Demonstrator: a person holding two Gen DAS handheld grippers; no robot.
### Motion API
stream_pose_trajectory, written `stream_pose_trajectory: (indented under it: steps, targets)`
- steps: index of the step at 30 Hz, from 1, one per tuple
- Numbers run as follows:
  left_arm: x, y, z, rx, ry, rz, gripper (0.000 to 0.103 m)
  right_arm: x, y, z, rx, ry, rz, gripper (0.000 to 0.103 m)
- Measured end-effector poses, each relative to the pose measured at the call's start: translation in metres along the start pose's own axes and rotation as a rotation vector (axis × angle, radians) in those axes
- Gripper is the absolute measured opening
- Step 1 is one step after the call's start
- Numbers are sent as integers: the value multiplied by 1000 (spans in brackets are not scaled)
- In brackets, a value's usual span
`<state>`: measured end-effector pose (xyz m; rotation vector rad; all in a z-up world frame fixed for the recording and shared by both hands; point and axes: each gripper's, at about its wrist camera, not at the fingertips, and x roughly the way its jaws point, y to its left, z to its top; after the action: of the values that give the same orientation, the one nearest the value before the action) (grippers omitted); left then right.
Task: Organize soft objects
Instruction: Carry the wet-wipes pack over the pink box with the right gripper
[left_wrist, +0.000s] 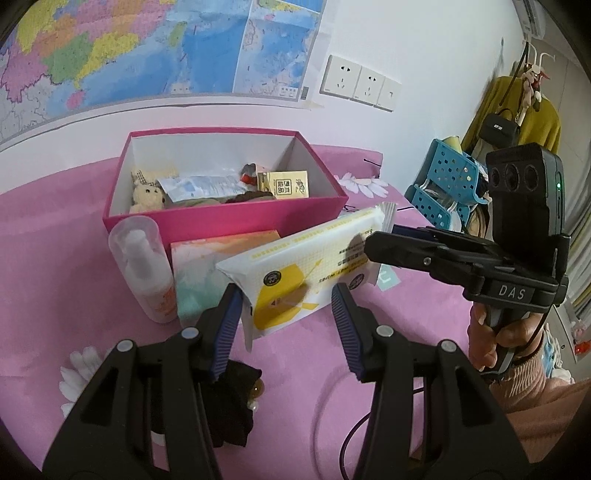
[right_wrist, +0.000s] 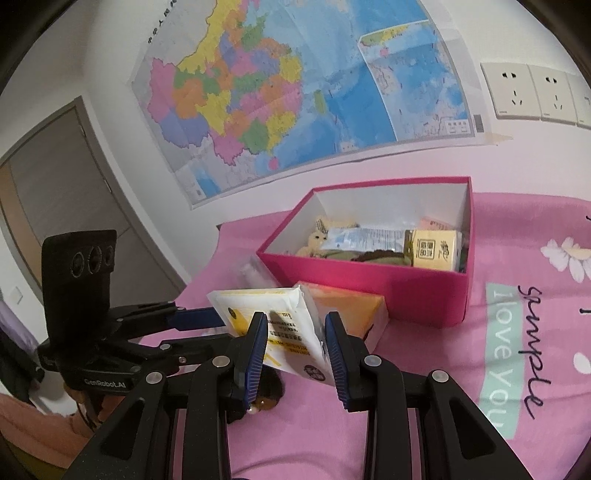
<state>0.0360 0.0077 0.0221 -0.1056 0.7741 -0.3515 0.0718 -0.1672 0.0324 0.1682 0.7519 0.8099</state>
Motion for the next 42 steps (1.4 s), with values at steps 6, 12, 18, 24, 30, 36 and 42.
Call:
stream_pose_trajectory:
  steps: [6, 12, 18, 24, 30, 36, 42]
  targets:
    - [3, 1, 7, 5, -11, 2, 52, -1, -2, 7, -9, -12, -5, 32]
    - [4, 0, 15, 15, -23, 4, 52, 0, -5, 16, -11, -32, -14, 32]
    - [5, 0, 29, 37, -41, 21, 52, 3, -9, 26, -8, -47, -19, 32]
    - [5, 2, 40, 38, -56, 30, 52, 5, -10, 33, -14, -61, -23, 32]
    - [9, 5, 45, 35, -55, 32, 52, 8, -12, 38, -14, -63, -25, 32]
    - [10, 8, 52, 36, -65, 37, 52, 11, -14, 42, -13, -61, -25, 32]
    - [9, 10, 58, 40, -78, 39, 52, 14, -15, 48, -16, -66, -28, 32]
